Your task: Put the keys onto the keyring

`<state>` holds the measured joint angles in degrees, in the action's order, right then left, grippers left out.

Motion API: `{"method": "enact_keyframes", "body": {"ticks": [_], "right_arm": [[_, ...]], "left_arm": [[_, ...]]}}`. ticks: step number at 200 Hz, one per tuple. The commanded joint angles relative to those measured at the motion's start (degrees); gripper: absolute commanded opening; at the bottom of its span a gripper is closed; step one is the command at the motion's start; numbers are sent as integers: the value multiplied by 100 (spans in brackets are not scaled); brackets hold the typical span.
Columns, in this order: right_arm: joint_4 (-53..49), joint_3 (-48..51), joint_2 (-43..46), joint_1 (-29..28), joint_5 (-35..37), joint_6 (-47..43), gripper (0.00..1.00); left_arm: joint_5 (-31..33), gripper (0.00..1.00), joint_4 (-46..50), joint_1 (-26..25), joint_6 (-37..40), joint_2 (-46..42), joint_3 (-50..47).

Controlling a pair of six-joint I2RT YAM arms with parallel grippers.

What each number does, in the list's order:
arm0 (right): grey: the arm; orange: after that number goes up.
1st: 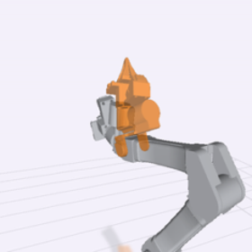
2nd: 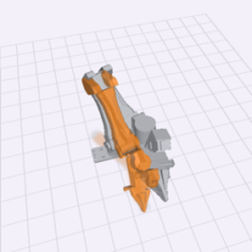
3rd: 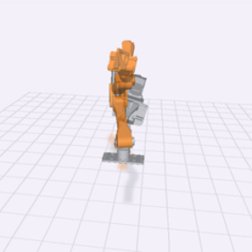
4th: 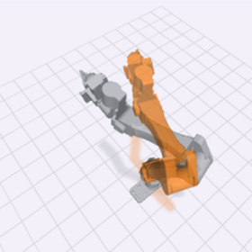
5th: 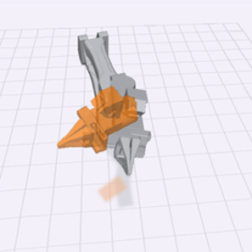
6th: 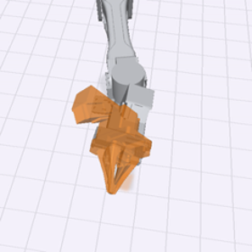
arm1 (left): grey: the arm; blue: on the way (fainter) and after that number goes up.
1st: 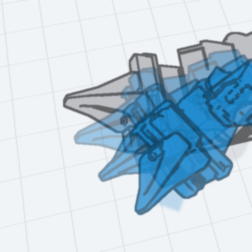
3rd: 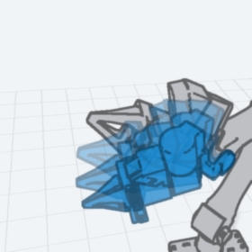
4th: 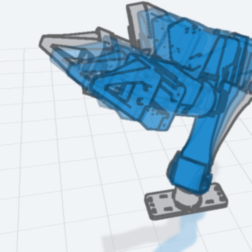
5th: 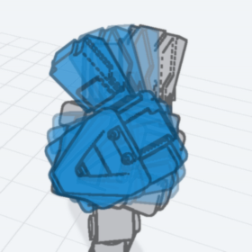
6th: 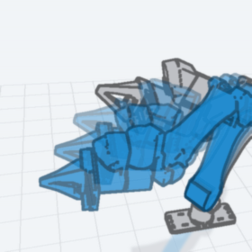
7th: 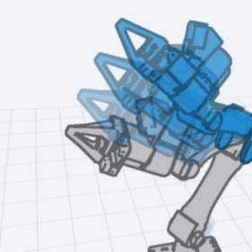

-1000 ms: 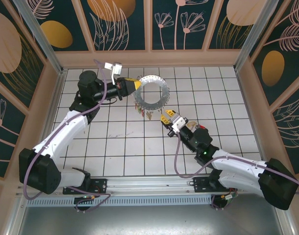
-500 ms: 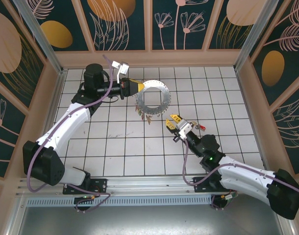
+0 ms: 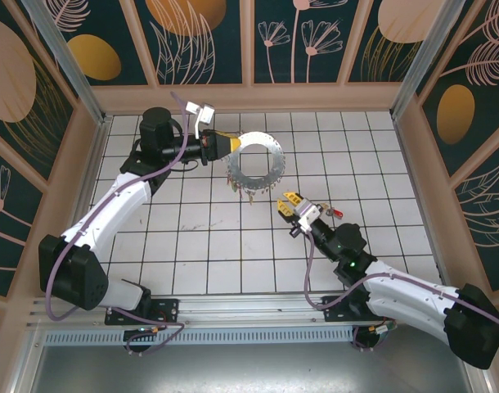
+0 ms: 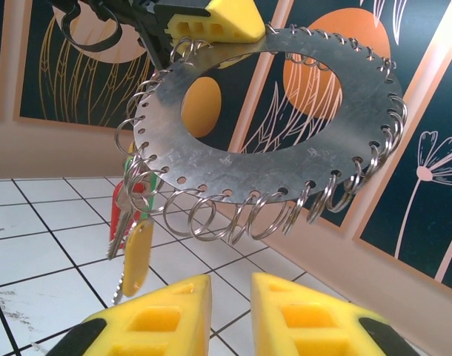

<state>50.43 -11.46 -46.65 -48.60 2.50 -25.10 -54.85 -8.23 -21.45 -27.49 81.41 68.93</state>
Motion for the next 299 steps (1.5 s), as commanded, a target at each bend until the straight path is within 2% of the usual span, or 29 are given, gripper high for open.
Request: {"method": "enact_keyframes", "body": {"ticks": [1,120,299], "right_arm": [[220,-145,-115,39,-365,115,20],[763,-515,-816,15,-496,180,17],[376,-478,-704,-326,-250,137,19]], "left_arm": [[-8,0,-532,-34,-216,-115,-63],[-26,0,-599,-34,-257,-111,-99],[22,0,-727,-34,-345,-221,-129]]}}
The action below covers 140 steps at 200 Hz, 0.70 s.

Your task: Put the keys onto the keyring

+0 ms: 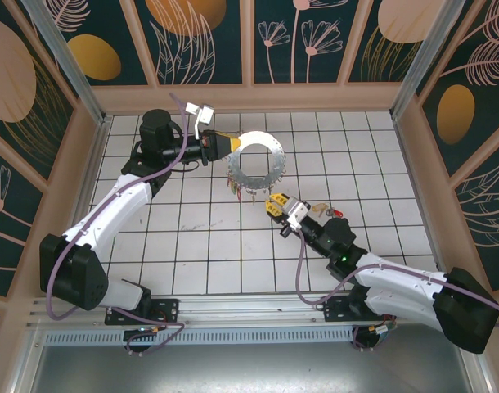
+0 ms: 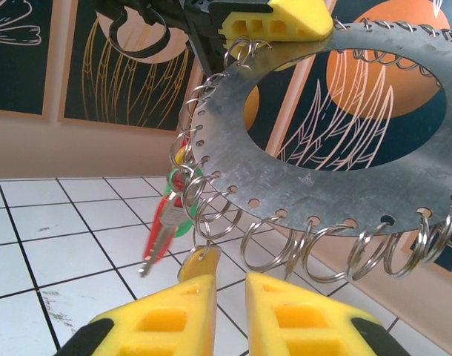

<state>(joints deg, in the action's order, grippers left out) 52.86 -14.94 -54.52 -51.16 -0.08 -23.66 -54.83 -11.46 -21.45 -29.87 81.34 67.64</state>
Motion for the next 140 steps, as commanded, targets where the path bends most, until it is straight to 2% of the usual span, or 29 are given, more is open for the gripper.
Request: {"method": "enact_keyframes", "body": {"ticks": [1,78,140], "right_arm": [[144,-131,83,-70,8,-7,19],[390,-327,-242,-118,67,-64,20],[-74,-97,223,-110,404,-108,21]], "left_arm": [[22,0,-406,-34,-107,-219,-3],[33,0,-469,-41,-151,-275,-58],[40,0,-433,-38,-108,-270,-22]]}}
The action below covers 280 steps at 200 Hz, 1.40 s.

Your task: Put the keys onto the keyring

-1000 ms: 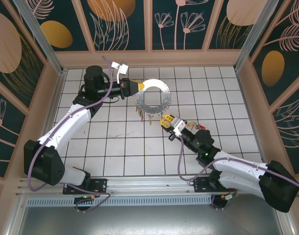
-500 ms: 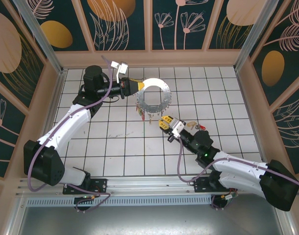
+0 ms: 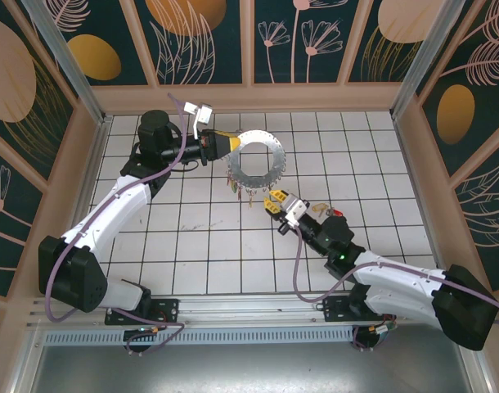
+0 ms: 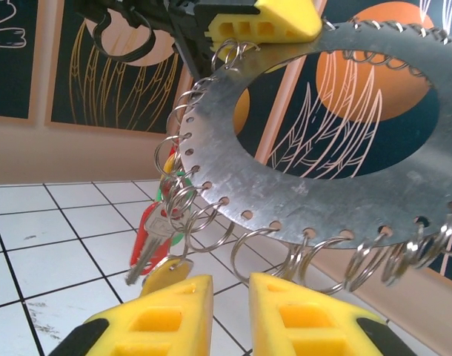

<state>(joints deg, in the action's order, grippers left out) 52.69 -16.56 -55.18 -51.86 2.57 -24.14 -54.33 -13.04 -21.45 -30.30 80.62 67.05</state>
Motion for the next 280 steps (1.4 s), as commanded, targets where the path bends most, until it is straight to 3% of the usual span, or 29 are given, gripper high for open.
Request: {"method": "enact_keyframes", "body": {"ticks": [1,98,191,280], "right_arm": [[-65,65,293,-38,126,-58,21],[443,-405,-388,-346,-143,-153,20],[914,-510,-837,-352,502,-212,21],[1174,-564,-1106,-352,613,-219,24]], "left_arm": [[-14,0,-277,-36,-68,-197,37],[136,0,-529,-47,-291,-217,-42],[194,0,-841,-45,-479,-248,-202],[200,0,-1008,-43,-603,-244,-262]]}}
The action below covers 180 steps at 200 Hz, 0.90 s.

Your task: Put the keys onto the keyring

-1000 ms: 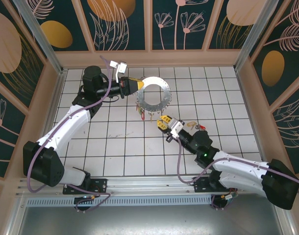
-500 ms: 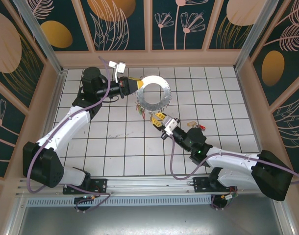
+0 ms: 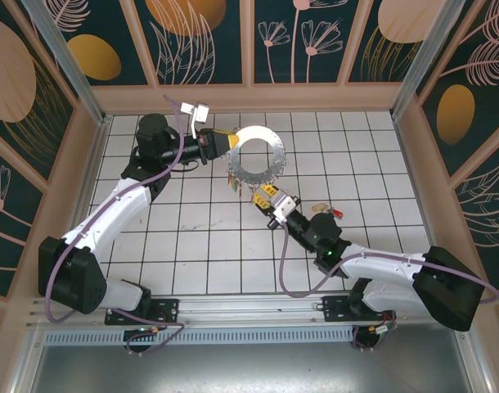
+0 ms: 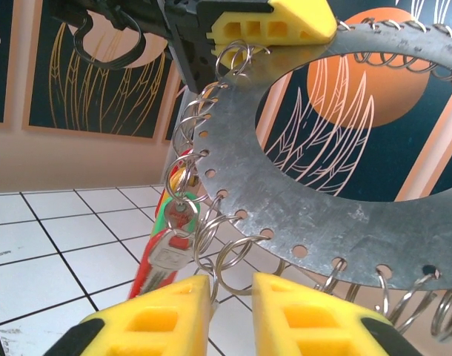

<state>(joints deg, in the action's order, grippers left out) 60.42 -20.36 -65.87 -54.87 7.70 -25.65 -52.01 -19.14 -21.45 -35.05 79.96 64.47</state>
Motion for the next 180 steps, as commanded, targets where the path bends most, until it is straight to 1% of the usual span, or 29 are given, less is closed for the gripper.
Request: {"method": "enact_keyframes", "body": {"ticks": [1,35,72,98,139,180], "right_arm": [[405,-185,-39,-50,99,-70,24],[452,-240,-59,-49,125,-107,27],[571,-208,-106,-50,287,-94,27],[663,-170,-109,-53,437,-85,25],[672,-143,-120,-56,478,-104,22],[681,-162,-181,-58,476,-100,22]], "left_arm": [[-30,0,-398,-43,-127,-176,-4],[-24,0,-398,-43,-134,-187,-22],[-17,0,-407,-43,-138,-200,-22],[-12,0,-412,-43,-134,-186,-39],[-7,0,-426,-43,-133,-160,-22],[-6,0,-424,-43,-134,-150,-13]]}}
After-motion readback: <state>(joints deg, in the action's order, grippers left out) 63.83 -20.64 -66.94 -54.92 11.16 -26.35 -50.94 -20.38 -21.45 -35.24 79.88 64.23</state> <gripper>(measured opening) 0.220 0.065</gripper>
